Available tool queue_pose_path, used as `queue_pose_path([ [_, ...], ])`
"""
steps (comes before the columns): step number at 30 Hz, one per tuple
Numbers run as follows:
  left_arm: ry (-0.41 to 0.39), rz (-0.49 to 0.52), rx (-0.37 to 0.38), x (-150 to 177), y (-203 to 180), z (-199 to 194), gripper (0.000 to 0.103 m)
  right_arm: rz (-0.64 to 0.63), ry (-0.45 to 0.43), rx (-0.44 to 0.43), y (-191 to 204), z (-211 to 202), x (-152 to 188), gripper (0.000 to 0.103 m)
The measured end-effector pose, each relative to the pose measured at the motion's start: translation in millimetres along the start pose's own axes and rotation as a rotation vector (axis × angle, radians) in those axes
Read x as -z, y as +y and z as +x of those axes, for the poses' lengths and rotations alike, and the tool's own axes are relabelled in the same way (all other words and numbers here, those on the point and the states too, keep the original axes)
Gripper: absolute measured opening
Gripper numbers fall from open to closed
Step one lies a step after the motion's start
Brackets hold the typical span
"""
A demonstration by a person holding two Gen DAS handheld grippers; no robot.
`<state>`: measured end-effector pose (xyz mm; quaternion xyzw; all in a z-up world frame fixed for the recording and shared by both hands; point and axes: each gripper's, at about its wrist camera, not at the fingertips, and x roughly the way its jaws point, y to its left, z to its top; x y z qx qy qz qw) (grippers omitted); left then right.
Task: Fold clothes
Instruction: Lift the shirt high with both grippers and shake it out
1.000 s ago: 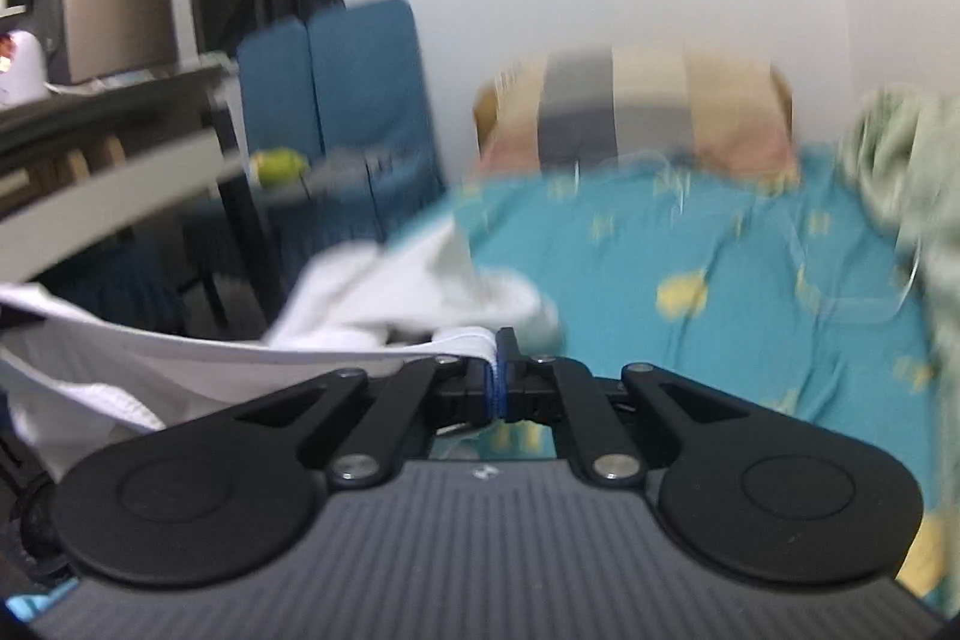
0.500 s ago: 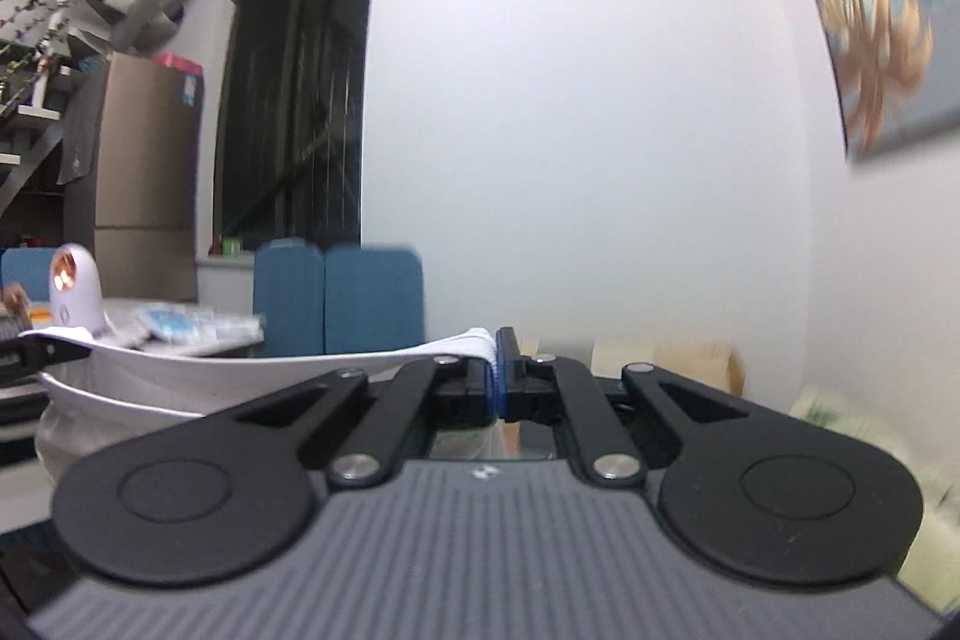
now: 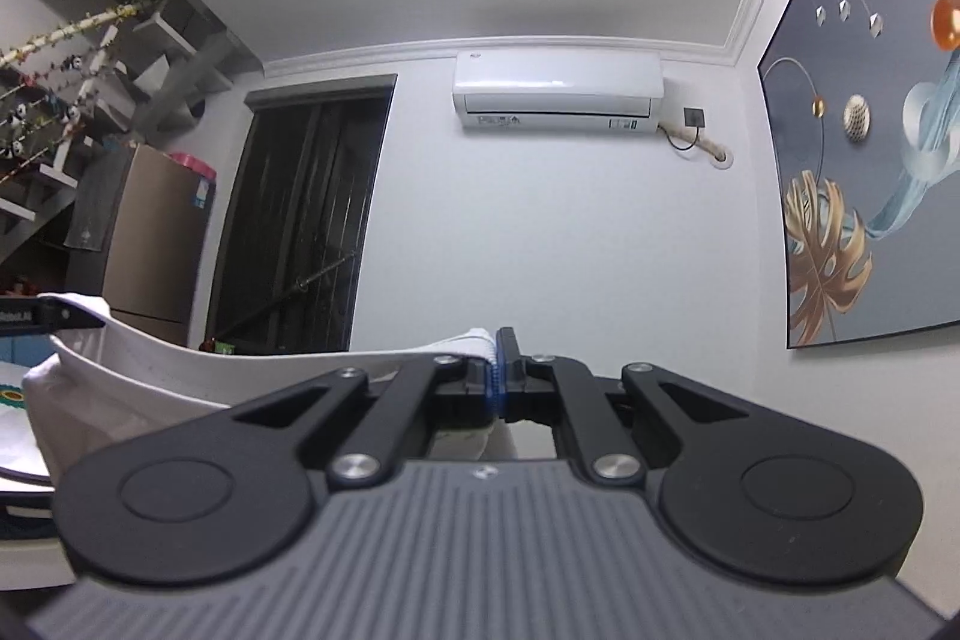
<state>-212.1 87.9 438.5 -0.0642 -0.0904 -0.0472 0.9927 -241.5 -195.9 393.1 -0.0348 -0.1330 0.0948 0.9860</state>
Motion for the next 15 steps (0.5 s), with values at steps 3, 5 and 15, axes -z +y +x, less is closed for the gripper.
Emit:
queue_pose_path([
  [3, 0.001, 0.000, 0.012, -12.1, -8.2, -20.6, 0.003, 0.002, -0.008, 0.002, 0.5, -13.5, -9.3, 0.005],
  [5, 0.010, -0.016, 0.020, -11.7, -7.5, -21.0, 0.003, -0.001, -0.006, 0.006, 0.9, -16.4, -10.9, 0.005],
  [15, 0.179, -0.101, -0.032, 148.0, 11.1, 113.9, 0.003, 0.041, 0.166, 0.054, -27.5, 71.9, 113.0, 0.005],
])
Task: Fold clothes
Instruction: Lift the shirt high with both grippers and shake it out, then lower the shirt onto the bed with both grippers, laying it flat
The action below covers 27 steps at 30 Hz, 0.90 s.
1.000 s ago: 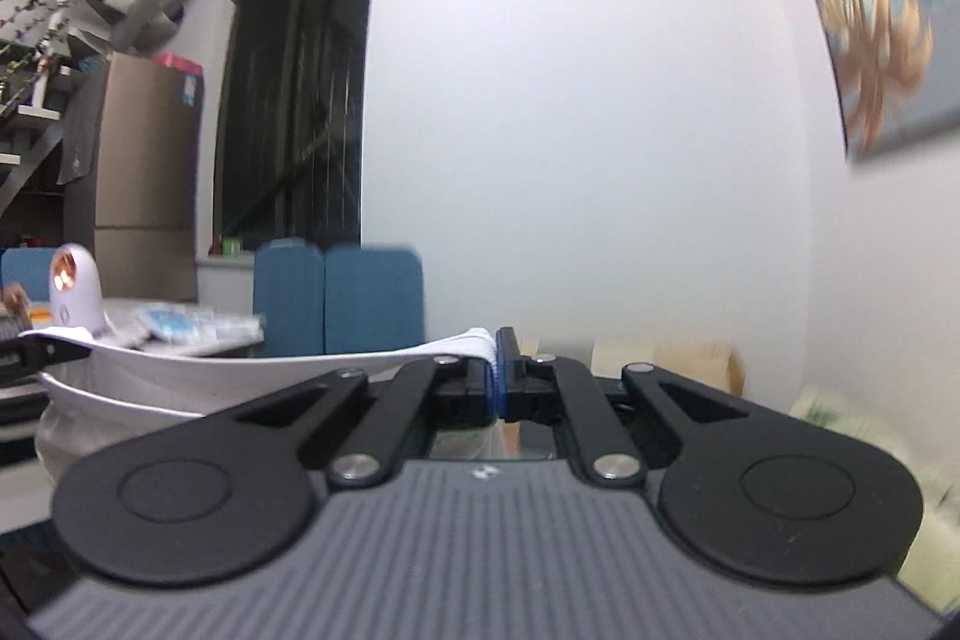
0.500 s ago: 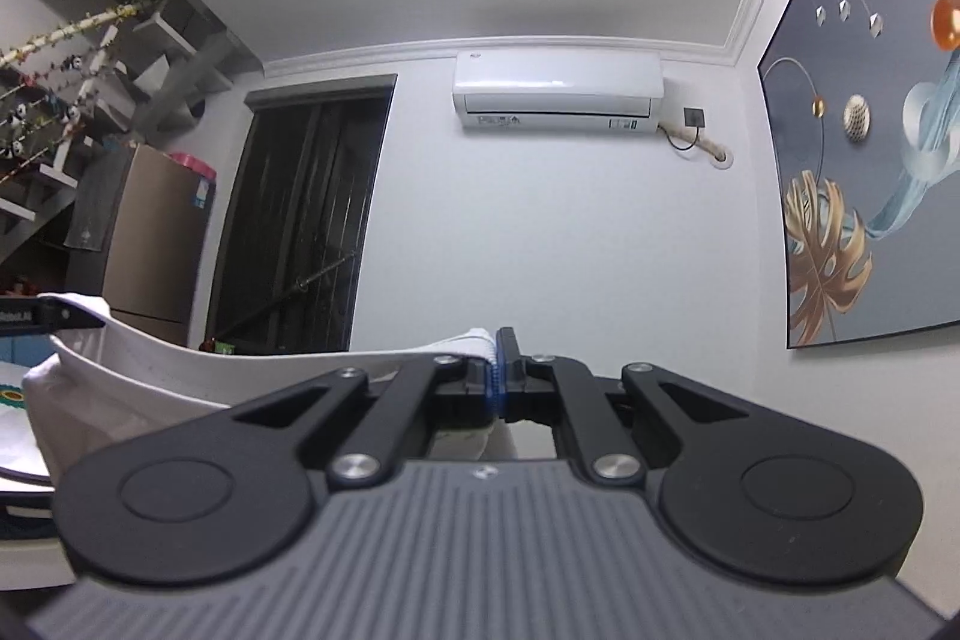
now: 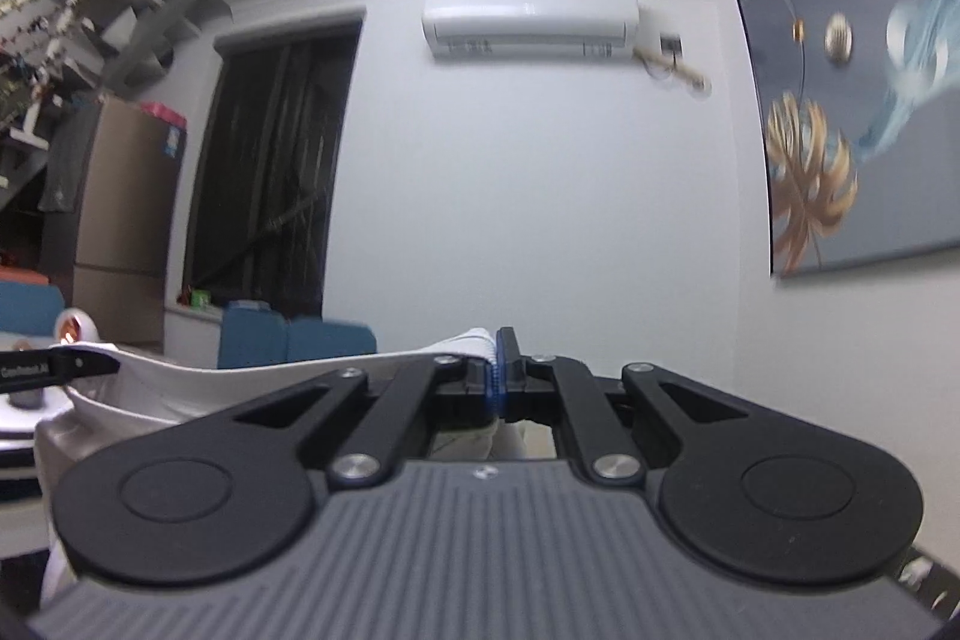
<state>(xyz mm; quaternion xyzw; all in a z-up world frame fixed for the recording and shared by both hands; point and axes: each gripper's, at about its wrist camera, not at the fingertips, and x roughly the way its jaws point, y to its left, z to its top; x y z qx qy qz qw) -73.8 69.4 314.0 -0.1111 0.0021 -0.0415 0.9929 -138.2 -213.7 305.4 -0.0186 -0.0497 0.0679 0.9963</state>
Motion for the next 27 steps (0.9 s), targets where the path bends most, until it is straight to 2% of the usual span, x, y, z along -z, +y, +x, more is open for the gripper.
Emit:
queue_pose_path([
  [4, 0.061, 0.009, -0.030, 65.1, 11.3, 107.1, 0.003, 0.019, 0.080, 0.043, -22.4, 88.8, 71.2, 0.005],
  [11, 0.184, 0.022, -0.064, 187.5, 28.3, 314.6, 0.004, 0.039, 0.202, 0.112, -59.1, 276.6, 210.4, 0.005],
  [15, 0.239, 0.062, -0.092, 276.9, 40.6, 438.4, 0.004, 0.019, 0.255, 0.124, -74.4, 374.1, 305.8, 0.005],
  [18, 0.318, 0.071, -0.112, 350.4, 52.3, 522.1, 0.004, 0.014, 0.331, 0.123, -82.8, 439.9, 379.6, 0.005],
  [20, 0.378, 0.078, -0.132, 398.3, 61.3, 567.6, 0.004, 0.026, 0.395, 0.115, -85.8, 473.7, 426.7, 0.005],
  [23, 0.470, 0.068, -0.154, 456.9, 80.2, 615.3, 0.004, 0.081, 0.493, 0.103, -90.9, 509.9, 490.0, 0.005],
  [27, 0.589, 0.067, -0.148, 503.6, 93.8, 652.7, 0.004, 0.245, 0.641, 0.083, -110.1, 532.6, 544.3, 0.005],
])
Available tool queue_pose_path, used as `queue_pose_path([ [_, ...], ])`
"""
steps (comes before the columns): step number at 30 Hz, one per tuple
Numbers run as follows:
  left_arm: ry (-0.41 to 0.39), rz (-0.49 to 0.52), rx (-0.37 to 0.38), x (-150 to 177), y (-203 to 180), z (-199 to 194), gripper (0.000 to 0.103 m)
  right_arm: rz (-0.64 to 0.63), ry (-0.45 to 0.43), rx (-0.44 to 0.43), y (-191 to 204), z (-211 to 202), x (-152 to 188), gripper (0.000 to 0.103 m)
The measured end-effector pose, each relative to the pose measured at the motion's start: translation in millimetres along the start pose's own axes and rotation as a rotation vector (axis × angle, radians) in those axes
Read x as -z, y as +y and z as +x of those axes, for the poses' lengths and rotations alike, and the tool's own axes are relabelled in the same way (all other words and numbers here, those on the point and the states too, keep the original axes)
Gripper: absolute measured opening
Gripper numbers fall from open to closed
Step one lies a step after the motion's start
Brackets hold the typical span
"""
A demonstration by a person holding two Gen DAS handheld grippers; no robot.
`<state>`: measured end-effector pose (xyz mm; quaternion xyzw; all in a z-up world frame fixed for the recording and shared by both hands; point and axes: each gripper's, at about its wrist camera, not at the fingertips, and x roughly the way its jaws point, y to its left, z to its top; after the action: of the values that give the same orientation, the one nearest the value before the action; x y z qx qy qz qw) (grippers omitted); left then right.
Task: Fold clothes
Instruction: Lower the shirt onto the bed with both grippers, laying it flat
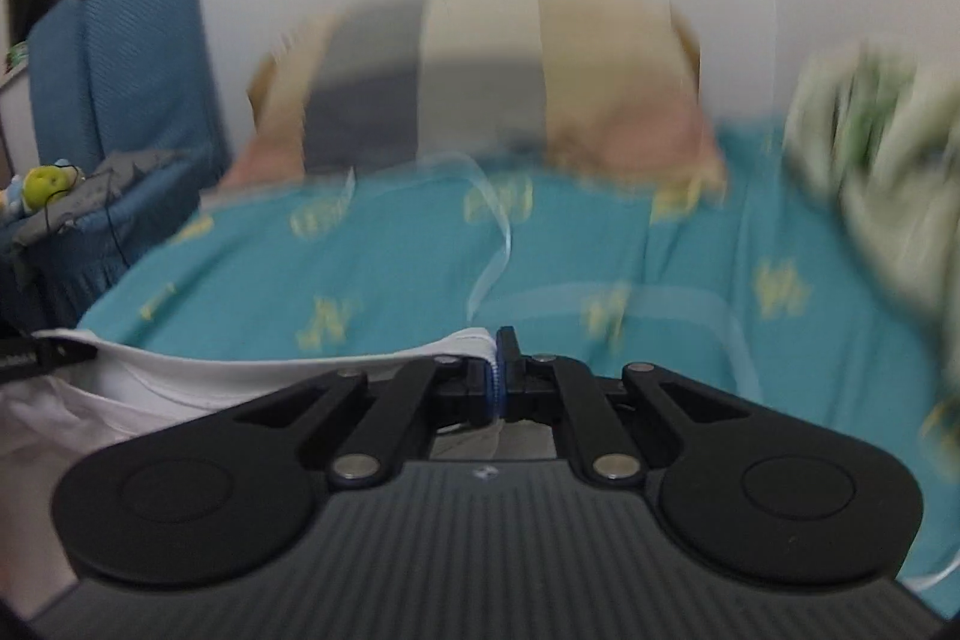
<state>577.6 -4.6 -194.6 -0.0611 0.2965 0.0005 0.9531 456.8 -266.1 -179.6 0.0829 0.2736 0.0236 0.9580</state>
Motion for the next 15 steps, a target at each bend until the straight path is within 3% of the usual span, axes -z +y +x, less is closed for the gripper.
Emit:
queue_pose_path([
  [4, 0.053, 0.007, 0.018, 4.4, 10.4, 23.0, 0.009, 0.135, 0.106, -0.117, -22.5, 18.0, 1.6, 0.008],
  [5, 0.064, -0.003, 0.026, 5.4, 13.6, 24.4, 0.013, 0.169, 0.128, -0.148, -27.4, 18.9, 0.0, 0.010],
  [6, 0.075, -0.012, 0.035, 6.3, 16.8, 25.8, 0.024, 0.195, 0.145, -0.166, -30.3, 18.0, -2.6, 0.018],
  [7, 0.082, -0.015, 0.053, 5.1, 18.5, 19.2, 0.033, 0.218, 0.160, -0.178, -32.4, 16.9, -5.4, 0.035],
  [8, 0.088, -0.018, 0.072, 3.8, 20.0, 12.0, 0.053, 0.234, 0.168, -0.196, -33.3, 15.0, -7.9, 0.046],
  [9, 0.095, -0.021, 0.091, 2.4, 21.5, 4.7, 0.070, 0.242, 0.166, -0.217, -33.4, 11.7, -9.8, 0.074],
  [10, 0.086, -0.017, 0.111, 1.1, 23.1, -4.6, 0.074, 0.242, 0.157, -0.238, -32.2, 6.4, -12.3, 0.092],
  [12, 0.066, -0.007, 0.147, -1.5, 26.6, -24.2, 0.087, 0.225, 0.152, -0.259, -25.6, -4.9, -18.5, 0.096],
  [15, 0.052, -0.016, 0.186, -5.6, 33.8, -61.2, 0.088, 0.213, 0.151, -0.244, -16.1, -32.7, -24.3, 0.096],
])
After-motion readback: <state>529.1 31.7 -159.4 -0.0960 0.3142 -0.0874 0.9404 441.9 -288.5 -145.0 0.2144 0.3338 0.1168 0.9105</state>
